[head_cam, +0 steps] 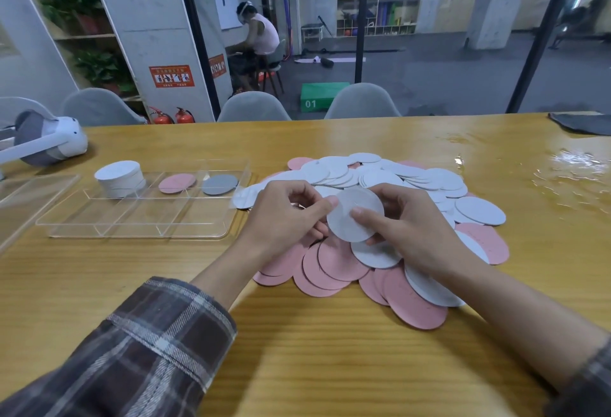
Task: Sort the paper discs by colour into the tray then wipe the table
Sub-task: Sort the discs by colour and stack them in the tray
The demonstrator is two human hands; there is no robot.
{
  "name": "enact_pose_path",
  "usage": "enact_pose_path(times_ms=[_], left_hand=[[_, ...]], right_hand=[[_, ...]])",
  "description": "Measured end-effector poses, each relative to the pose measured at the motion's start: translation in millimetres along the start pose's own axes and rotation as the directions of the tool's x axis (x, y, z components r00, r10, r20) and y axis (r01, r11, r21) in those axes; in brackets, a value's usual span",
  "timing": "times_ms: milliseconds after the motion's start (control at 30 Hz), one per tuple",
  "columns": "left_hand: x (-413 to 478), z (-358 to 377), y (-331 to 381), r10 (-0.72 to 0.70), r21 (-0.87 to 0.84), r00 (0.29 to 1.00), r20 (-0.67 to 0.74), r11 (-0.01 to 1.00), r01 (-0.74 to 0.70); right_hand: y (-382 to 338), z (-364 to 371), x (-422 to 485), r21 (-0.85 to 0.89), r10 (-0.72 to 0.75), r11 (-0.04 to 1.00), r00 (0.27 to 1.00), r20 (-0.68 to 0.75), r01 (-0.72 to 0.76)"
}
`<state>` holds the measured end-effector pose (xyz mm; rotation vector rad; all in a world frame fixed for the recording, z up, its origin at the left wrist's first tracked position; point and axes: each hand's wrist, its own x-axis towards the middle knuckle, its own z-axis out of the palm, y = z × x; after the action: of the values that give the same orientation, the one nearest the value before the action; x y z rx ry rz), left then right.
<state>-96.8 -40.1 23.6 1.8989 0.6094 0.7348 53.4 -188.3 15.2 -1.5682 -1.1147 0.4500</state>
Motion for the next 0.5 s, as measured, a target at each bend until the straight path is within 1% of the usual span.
enact_pose_path(times_ms=[33,67,133,167,200,267,333,400,500], left_hand=[[1,-2,-2,0.03,0.054,0.999,-0.034,0.998,-0.028],[4,-5,-5,0.092,0.145,0.992,-0.084,0.986,-0.079],[9,-12,-13,0.218,0.334,0.963,-0.161,0.93,-0.154],[12,-15,-18,0.236,0.401,0.958,-0.163,0.903,-0.154],[14,-17,-24,0.208,0.454,0.968,-0.139,0.882,-0.125],[18,-18,-35,0.073,0.515,0.995,-0.063,0.857,-0.03],[19,-16,-40,-0.033,0.579,0.999,-0.003,0.815,0.029],[19,-15,-41,-0.082,0.605,0.996,0.021,0.794,0.053],[21,-18,-41,-0.095,0.592,0.995,0.01,0.803,0.071]], right_hand=[[1,-1,0,-0.05,-0.016,0.999,1.0,-0.016,0.015],[2,-1,0,-0.08,-0.028,0.996,0.999,-0.031,0.026],[3,-3,1,-0.084,-0.037,0.996,0.998,-0.042,0.033],[3,-3,1,-0.078,-0.037,0.996,0.999,-0.04,0.034],[3,-4,0,-0.075,-0.039,0.997,0.999,-0.035,0.036],[3,-4,0,-0.082,-0.04,0.996,0.999,-0.027,0.038],[4,-4,0,-0.089,-0.036,0.995,0.999,-0.024,0.034],[4,-4,0,-0.098,-0.035,0.995,0.999,-0.022,0.033],[3,-4,1,-0.103,-0.036,0.994,0.999,-0.025,0.033]])
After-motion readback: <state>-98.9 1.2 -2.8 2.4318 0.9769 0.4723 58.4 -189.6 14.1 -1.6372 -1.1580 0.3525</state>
